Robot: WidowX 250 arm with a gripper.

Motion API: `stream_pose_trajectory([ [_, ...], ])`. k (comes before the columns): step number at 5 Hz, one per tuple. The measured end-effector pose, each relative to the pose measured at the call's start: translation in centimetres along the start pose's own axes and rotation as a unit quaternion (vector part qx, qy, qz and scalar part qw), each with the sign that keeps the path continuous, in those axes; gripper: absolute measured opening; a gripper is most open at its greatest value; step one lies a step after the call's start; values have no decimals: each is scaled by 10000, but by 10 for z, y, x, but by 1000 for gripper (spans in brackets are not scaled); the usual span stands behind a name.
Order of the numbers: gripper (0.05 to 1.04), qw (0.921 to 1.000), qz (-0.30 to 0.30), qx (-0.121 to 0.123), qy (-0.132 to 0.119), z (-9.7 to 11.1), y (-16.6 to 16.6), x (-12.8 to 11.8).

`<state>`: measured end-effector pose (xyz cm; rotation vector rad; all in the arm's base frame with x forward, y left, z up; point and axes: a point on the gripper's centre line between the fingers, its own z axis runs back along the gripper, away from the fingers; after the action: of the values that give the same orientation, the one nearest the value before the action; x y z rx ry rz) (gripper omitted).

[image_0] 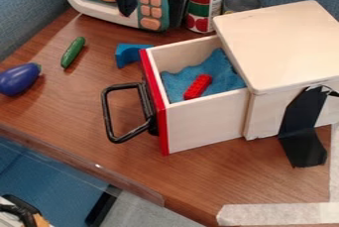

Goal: Close the drawer

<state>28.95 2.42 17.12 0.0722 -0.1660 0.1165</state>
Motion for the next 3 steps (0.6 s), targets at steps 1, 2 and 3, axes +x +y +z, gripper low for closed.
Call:
stream_pose_trajectory([
  [1, 1001, 9999, -34, -12, 147, -8, -1, -3],
  [2, 1001, 9990, -384, -188, 160, -9, 15, -12],
  [3, 1001, 9941, -1024, -354, 80, -11, 23, -22],
])
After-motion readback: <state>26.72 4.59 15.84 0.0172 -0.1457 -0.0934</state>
